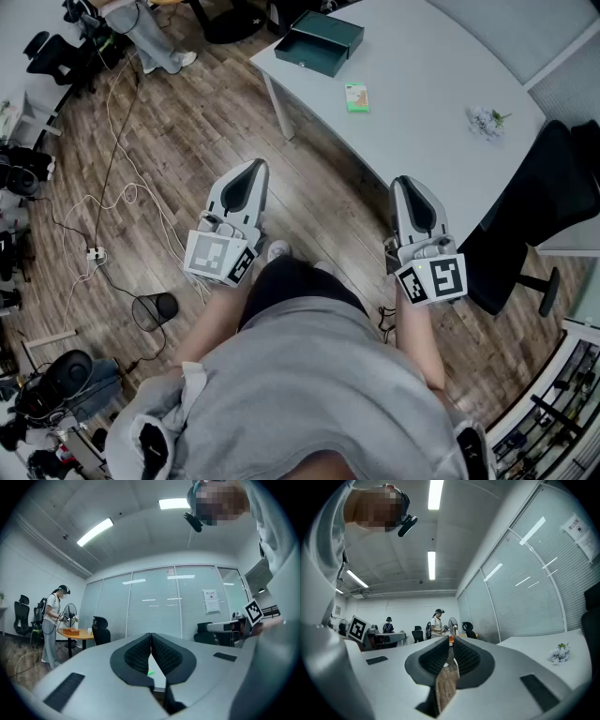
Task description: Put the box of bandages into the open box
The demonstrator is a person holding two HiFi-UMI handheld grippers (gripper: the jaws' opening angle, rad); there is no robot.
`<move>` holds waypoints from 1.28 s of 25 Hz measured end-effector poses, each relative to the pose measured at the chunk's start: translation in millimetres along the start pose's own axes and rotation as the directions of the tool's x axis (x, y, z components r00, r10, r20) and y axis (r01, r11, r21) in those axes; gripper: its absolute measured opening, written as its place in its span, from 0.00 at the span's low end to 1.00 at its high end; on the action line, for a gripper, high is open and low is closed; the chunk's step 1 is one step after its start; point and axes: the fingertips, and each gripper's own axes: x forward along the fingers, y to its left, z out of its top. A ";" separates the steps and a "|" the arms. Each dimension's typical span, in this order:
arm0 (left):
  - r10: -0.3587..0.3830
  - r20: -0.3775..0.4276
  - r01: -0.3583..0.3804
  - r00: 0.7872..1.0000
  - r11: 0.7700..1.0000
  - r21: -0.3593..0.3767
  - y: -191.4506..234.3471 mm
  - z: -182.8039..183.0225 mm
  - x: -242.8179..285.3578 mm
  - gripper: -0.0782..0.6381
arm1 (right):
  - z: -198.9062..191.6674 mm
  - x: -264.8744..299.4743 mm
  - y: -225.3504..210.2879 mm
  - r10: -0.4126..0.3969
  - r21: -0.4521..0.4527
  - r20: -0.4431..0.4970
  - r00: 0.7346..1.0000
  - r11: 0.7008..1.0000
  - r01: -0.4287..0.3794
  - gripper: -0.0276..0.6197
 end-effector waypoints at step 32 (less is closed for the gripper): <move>-0.062 -0.003 0.062 0.998 0.997 -0.041 49.2 -24.2 79.0 0.14 | -13.3 64.0 -41.4 -0.076 0.086 -0.001 0.997 0.993 0.076 0.14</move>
